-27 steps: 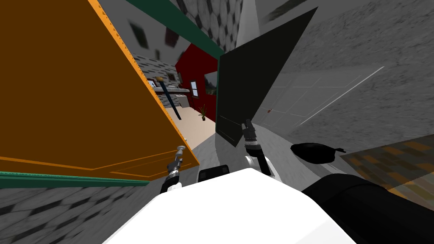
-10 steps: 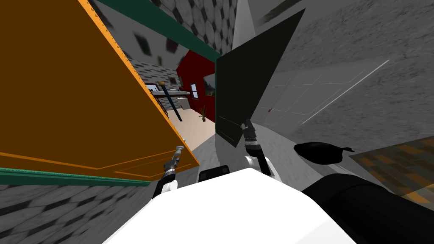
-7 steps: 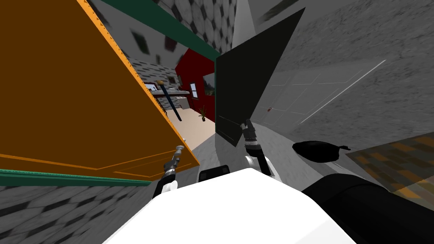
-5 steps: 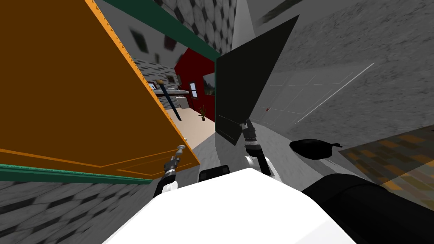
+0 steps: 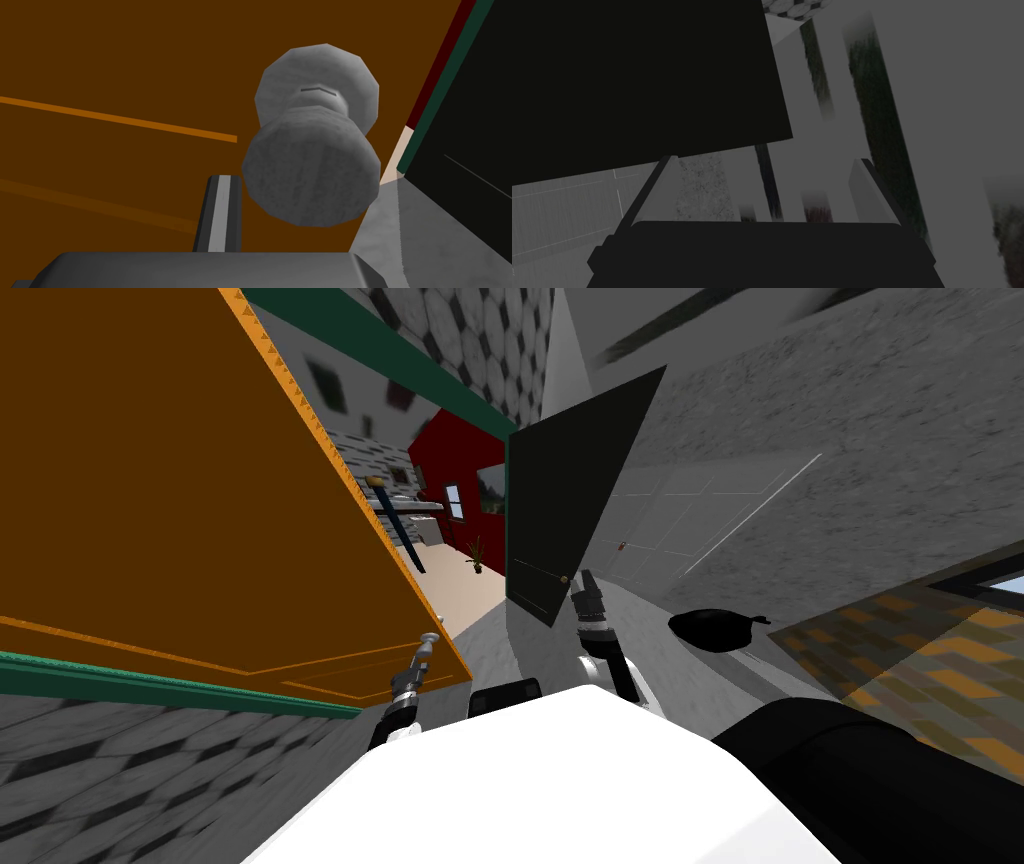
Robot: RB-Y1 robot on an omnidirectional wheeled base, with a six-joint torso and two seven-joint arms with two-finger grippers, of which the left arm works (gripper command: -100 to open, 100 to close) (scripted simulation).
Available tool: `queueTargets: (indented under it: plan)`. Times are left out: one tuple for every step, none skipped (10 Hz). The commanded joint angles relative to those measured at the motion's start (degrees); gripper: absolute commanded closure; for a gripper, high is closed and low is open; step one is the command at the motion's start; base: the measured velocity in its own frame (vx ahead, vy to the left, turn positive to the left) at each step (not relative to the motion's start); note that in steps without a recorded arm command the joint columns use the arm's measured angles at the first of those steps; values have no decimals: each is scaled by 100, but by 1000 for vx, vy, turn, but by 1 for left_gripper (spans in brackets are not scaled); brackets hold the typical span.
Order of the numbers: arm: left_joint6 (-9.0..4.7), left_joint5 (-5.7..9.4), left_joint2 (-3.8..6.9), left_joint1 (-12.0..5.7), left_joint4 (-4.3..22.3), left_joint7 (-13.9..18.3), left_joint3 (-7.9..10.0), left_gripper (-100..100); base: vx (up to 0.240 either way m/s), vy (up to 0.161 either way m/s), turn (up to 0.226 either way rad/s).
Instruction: Pull the door open
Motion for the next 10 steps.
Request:
queueTargets:
  plan:
    - [-194, -109, -80, -90, 77, 85, -191, -100, -76, 34, -40]
    - [-257, -140, -84, -77, 71, 107, -244, -100, -90, 52, -49]
    - [-314, -169, -87, -65, 65, 128, -292, -100, -89, 51, -58]
    - [-365, -194, -90, -55, 60, 146, -334, -100, -87, 35, -49]
    - [-408, -215, -93, -46, 55, 161, -371, -100, -91, 34, -37]
    - [-445, -233, -95, -38, 51, 174, -401, -100, -81, 26, -42]
    - [-445, -233, -95, -38, 51, 174, -401, -100, -41, 19, 17]
    - [-445, -233, -95, -38, 51, 174, -401, -100, -6, 0, -14]
    - [-445, -233, -95, -38, 77, 174, -401, -100, -3, -10, -1]
    - [-445, -233, -95, -38, 51, 174, -401, -100, 0, 0, 0]
